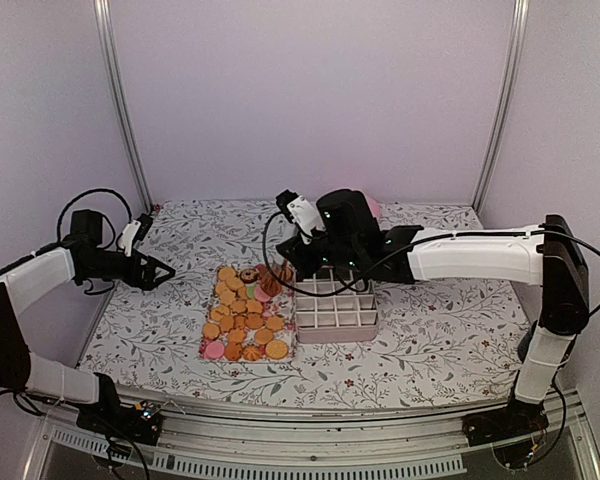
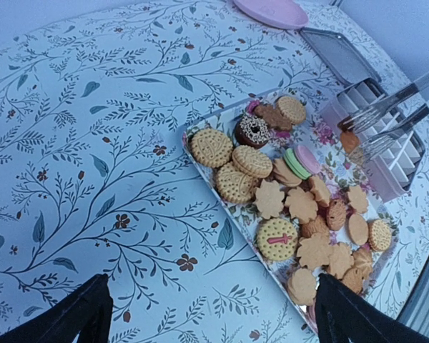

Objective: Pack the cookies
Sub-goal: Pick up the fake cookies from the plate, then place the fake cookies in the empty pocket of the box.

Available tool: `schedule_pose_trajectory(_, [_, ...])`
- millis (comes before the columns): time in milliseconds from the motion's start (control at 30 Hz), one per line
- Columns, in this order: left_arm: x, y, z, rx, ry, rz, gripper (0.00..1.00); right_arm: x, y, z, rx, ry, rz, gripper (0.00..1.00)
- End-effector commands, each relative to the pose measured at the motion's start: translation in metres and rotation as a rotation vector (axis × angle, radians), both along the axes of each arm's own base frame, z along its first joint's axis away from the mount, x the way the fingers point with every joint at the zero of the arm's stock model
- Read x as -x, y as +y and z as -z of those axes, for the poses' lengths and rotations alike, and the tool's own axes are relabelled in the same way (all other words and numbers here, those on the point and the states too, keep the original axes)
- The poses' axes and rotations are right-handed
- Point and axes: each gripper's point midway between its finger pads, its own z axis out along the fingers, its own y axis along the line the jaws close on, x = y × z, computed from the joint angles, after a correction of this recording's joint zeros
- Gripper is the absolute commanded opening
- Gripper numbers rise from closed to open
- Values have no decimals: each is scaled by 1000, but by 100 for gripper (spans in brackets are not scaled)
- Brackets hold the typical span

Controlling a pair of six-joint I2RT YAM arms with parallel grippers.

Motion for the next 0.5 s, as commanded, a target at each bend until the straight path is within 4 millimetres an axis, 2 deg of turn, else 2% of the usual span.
schedule_pose_trajectory(0, [1, 2, -2, 3, -21, -3, 99, -15, -14, -60, -83, -100, 46, 22])
schedule_pose_trajectory(267, [3, 3, 5, -21, -15, 2, 99, -48, -52, -48, -68, -89, 139, 22])
schedule_pose_trajectory(467, [3, 3, 4, -21, -20, 1, 99, -57, -62, -39, -58, -81, 167, 22])
